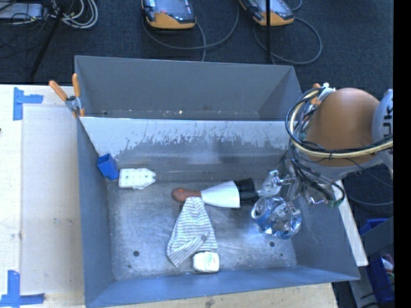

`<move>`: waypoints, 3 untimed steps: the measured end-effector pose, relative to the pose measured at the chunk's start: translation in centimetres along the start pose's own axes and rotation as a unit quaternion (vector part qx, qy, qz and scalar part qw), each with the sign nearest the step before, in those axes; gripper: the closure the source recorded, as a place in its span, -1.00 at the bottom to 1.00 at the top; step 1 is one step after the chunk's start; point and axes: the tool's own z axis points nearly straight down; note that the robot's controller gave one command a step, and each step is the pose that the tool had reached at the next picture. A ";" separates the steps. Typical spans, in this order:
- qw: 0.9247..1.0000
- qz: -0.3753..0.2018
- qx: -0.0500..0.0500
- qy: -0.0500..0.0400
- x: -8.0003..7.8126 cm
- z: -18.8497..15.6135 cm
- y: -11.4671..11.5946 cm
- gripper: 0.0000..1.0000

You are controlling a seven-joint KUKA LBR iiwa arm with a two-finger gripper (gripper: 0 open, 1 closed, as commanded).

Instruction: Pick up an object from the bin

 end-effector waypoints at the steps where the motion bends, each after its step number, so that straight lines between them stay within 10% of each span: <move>1: 1.000 -0.001 0.004 -0.008 -0.3 -3.8 -0.1 1.00; 2: 1.000 0.000 0.003 -0.006 0.1 -4.3 0.0 1.00; 3: 0.996 -0.089 0.004 -0.006 2.2 -12.7 -2.3 1.00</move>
Offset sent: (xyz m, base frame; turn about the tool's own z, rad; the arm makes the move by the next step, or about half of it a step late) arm -0.0017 -0.0019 0.0506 0.0009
